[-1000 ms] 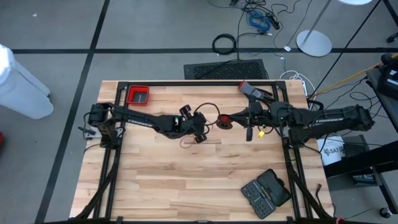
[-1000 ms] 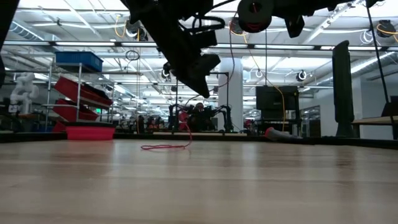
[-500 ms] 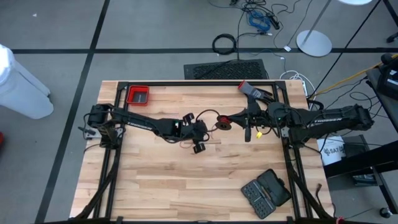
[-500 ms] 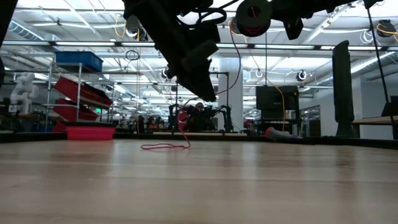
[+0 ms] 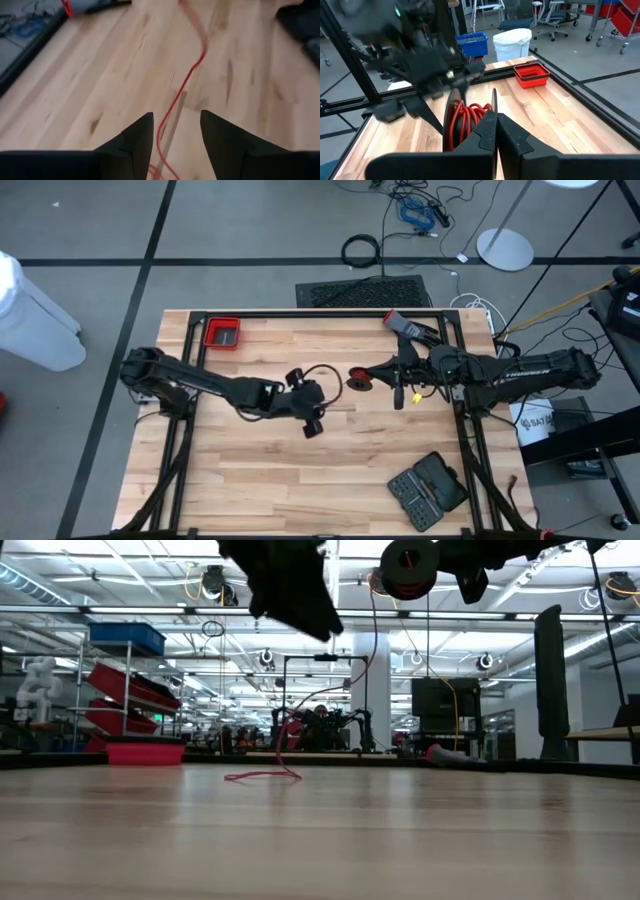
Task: Coil cords
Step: Coil the red wire onto the spool
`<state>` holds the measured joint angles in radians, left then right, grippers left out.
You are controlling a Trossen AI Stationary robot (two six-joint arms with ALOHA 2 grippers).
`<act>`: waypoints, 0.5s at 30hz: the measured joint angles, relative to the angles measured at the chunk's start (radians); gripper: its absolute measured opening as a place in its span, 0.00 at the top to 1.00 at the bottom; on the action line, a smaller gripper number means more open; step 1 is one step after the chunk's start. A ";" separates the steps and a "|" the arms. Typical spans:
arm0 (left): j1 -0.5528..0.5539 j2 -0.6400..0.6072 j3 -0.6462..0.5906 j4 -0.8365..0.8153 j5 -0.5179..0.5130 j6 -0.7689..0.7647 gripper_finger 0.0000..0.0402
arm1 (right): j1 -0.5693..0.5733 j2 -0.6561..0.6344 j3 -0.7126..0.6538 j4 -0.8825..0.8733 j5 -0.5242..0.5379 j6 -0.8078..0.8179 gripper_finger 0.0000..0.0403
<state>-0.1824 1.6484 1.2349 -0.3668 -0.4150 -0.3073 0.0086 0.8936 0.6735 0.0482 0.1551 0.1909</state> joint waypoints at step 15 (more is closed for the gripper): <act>-0.097 0.076 0.001 0.264 -0.218 0.285 0.57 | 0.000 0.000 0.000 0.000 0.000 0.004 1.00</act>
<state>-0.2794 1.7241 1.2358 -0.1031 -0.6334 -0.0228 0.0086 0.8936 0.6735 0.0483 0.1555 0.1947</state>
